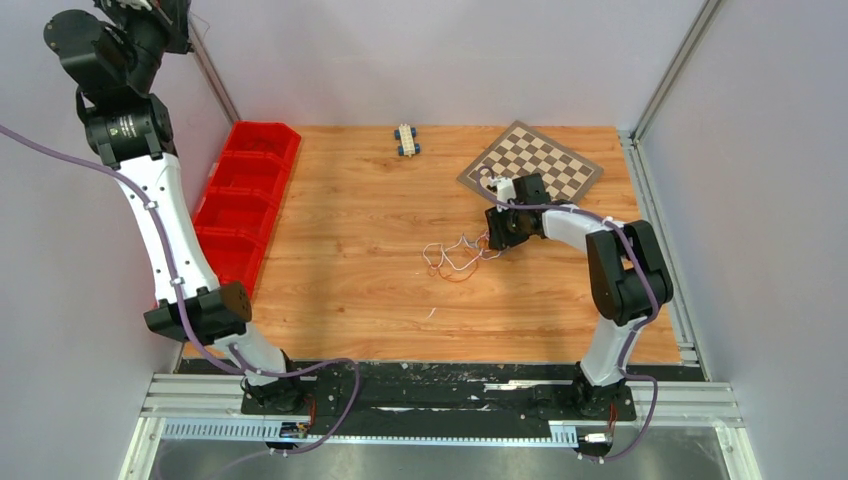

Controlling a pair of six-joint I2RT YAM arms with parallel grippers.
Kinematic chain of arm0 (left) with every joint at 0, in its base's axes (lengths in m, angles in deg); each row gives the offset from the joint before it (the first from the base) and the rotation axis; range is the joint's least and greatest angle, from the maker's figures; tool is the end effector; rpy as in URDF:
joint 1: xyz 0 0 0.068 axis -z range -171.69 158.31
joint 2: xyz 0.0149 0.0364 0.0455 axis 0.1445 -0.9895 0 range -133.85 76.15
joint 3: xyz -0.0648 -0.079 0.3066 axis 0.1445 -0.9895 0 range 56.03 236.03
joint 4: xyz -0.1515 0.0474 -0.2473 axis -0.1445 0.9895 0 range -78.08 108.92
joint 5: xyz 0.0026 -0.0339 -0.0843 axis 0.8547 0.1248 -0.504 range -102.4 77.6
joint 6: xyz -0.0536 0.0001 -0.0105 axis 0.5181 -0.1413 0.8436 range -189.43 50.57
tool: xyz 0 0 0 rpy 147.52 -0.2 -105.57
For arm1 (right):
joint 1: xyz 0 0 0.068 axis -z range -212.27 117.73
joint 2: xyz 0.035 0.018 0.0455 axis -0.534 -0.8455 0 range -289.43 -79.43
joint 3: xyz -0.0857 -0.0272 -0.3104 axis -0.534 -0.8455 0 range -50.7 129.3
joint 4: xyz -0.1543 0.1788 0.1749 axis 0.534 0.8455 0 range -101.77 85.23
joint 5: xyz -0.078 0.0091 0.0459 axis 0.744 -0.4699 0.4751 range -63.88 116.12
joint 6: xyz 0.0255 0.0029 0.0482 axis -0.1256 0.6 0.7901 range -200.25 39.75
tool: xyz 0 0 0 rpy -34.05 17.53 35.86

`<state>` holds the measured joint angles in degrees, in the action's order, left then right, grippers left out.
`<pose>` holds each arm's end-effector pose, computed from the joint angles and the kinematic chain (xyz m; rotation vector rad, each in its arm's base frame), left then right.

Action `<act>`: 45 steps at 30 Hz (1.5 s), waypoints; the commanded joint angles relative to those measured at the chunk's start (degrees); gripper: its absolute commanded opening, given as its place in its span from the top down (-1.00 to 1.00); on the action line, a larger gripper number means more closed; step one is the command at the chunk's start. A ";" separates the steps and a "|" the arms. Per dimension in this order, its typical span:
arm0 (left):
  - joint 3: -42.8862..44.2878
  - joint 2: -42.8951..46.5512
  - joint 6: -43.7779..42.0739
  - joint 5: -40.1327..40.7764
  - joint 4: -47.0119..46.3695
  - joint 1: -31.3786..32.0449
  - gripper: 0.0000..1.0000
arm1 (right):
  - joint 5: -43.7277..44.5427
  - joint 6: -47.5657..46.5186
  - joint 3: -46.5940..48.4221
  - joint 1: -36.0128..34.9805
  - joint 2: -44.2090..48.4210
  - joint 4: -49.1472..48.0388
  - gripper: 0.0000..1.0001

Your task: Untangle the cables

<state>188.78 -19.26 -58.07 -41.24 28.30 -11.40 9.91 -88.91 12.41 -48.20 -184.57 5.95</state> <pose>0.3209 0.0961 0.6829 0.1086 1.2494 -0.1769 0.3868 0.1209 0.1815 -0.6521 2.5220 0.4146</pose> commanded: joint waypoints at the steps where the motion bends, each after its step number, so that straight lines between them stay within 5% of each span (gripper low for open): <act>1: -2.31 -1.87 1.02 4.59 -3.38 -3.40 1.00 | 0.85 -0.43 2.28 0.48 -2.13 2.85 0.22; 15: -17.19 -1.74 0.99 -3.01 -12.33 -7.28 1.00 | 0.21 0.49 4.42 0.48 -3.80 4.19 0.21; 26: -17.03 -6.96 -6.42 4.22 -14.75 -8.52 1.00 | 0.19 0.58 6.25 0.46 -5.15 5.50 0.20; 45: -8.70 -8.41 -4.06 6.07 -15.64 -13.40 1.00 | 0.21 0.75 7.02 -0.06 -5.92 6.55 0.18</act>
<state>177.04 -28.97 -62.31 -35.79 15.41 -24.12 9.47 -88.70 18.86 -47.96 -188.49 11.35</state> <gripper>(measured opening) 0.007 0.404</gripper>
